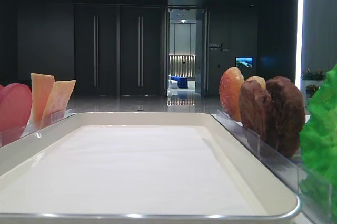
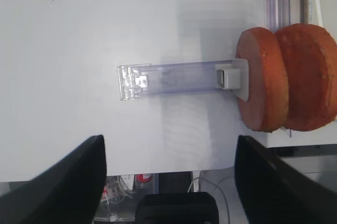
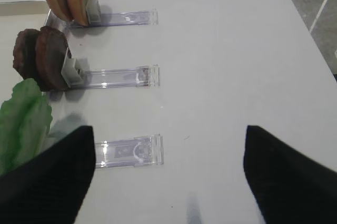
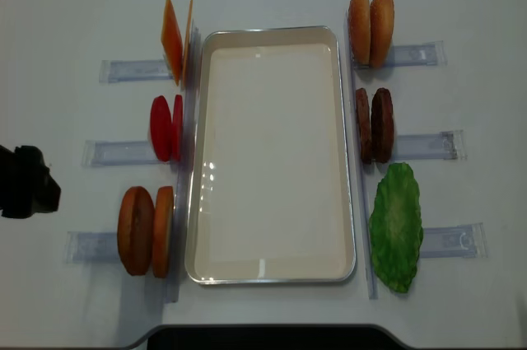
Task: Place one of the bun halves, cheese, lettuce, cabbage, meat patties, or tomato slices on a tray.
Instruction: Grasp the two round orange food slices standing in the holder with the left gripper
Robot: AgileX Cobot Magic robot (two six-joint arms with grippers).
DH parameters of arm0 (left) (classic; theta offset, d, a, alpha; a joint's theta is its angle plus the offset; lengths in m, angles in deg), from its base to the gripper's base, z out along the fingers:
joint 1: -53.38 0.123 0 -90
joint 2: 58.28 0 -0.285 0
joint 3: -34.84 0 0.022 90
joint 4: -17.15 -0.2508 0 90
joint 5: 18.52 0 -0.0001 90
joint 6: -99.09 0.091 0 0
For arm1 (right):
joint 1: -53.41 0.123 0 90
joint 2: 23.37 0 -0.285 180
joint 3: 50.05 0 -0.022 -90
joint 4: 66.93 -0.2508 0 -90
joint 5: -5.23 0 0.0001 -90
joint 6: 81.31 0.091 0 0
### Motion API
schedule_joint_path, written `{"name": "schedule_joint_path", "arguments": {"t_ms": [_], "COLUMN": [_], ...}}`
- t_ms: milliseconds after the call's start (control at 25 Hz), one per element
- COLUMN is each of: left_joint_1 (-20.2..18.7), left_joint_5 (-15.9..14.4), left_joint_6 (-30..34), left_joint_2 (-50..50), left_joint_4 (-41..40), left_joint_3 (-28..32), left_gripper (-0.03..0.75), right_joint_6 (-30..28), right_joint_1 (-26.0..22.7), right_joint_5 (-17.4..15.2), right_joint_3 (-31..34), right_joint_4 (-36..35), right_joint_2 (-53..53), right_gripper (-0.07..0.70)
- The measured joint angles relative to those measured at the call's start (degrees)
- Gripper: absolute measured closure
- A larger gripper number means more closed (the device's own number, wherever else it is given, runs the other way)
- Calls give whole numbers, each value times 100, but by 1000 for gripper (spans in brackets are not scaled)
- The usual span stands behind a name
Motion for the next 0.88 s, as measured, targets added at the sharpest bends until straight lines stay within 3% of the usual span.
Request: {"name": "schedule_joint_path", "arguments": {"t_ms": [640, 880], "left_joint_1": [-40, -776], "left_joint_5": [11, 15], "left_joint_6": [-518, -1070], "left_joint_2": [464, 464], "left_joint_4": [-161, -228], "left_joint_3": [-7, -7], "left_gripper": [138, 138], "right_joint_6": [0, 0], "right_joint_1": [0, 0], "right_joint_5": [0, 0], "right_joint_3": [0, 0], "right_joint_4": [-4, -4], "right_joint_2": [0, 0], "right_gripper": [90, 90]}}
